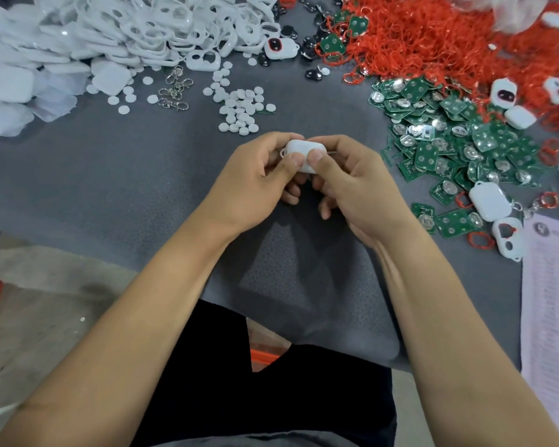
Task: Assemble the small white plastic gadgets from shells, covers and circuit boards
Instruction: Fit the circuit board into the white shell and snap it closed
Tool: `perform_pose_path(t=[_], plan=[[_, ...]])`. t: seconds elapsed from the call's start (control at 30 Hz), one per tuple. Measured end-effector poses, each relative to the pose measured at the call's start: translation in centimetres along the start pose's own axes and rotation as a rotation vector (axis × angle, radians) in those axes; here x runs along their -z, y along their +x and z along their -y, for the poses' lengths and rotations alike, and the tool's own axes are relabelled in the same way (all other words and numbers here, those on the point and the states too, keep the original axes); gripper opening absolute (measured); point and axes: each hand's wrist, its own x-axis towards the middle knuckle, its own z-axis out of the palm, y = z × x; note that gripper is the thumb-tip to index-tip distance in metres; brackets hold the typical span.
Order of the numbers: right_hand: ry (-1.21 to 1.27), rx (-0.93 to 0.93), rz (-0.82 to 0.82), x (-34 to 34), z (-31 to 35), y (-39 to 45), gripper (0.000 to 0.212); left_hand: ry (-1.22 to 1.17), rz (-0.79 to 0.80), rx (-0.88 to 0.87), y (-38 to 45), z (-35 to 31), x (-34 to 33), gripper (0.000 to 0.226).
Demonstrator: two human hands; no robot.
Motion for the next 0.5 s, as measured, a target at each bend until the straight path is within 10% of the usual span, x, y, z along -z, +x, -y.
perform_pose_path(t=[0.5], plan=[[0.237,0.032,0.019,0.7,0.3,-0.3,0.030,-0.038,-0.151,-0.120,-0.9,0.2,0.1,0.032]])
